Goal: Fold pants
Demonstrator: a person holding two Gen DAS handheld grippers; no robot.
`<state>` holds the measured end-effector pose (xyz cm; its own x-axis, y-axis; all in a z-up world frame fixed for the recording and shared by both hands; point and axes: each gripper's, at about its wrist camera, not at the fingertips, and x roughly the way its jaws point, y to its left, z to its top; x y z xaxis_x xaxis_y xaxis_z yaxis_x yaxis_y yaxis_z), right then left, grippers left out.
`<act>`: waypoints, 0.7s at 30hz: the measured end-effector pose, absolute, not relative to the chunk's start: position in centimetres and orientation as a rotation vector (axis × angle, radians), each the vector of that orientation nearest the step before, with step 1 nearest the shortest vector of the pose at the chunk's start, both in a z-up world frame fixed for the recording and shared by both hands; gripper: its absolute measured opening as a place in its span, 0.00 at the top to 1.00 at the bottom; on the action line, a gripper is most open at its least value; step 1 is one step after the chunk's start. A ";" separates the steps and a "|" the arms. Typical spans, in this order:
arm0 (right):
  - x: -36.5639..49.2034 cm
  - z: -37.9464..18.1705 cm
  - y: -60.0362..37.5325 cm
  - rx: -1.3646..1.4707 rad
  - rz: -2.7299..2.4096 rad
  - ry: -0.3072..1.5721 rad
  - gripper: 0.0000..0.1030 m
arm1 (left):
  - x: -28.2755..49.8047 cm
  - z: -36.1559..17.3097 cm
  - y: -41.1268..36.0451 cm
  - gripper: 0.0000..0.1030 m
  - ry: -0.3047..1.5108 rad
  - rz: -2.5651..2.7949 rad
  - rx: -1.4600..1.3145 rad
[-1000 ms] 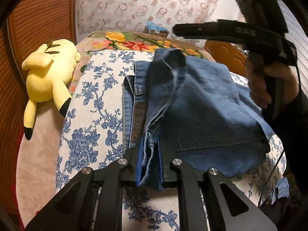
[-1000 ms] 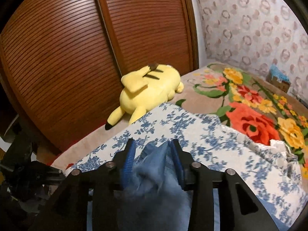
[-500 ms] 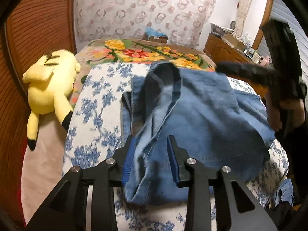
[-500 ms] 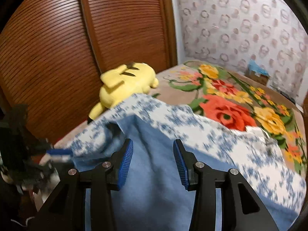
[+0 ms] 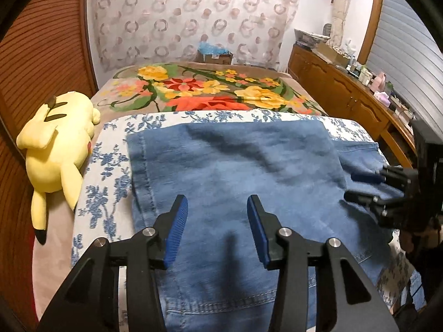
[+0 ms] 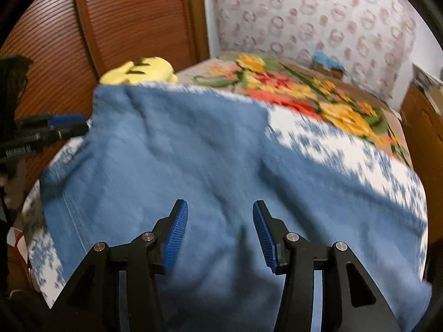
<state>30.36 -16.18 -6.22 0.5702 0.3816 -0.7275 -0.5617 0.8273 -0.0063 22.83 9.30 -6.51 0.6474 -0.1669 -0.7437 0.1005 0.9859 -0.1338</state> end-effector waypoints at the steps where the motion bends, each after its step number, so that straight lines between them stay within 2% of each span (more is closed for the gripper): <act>1: 30.2 -6.4 -16.4 -0.245 0.553 0.796 0.51 | 22.9 -6.6 9.0 0.56 0.857 -0.156 -0.081; 7: 29.2 -7.0 -18.0 -0.218 0.515 0.817 0.51 | 23.0 -6.8 6.6 0.56 0.869 -0.188 -0.057; 12: 29.1 -7.3 -18.7 -0.204 0.475 0.816 0.42 | 23.3 -7.2 4.9 0.56 0.886 -0.218 -0.045; 18: 28.1 -7.4 -18.2 -0.211 0.460 0.768 0.37 | 23.5 -7.5 3.6 0.52 0.905 -0.234 -0.037; 21: 28.2 -7.9 -18.3 -0.188 0.467 0.756 0.35 | 23.3 -7.5 3.0 0.15 0.883 -0.237 -0.035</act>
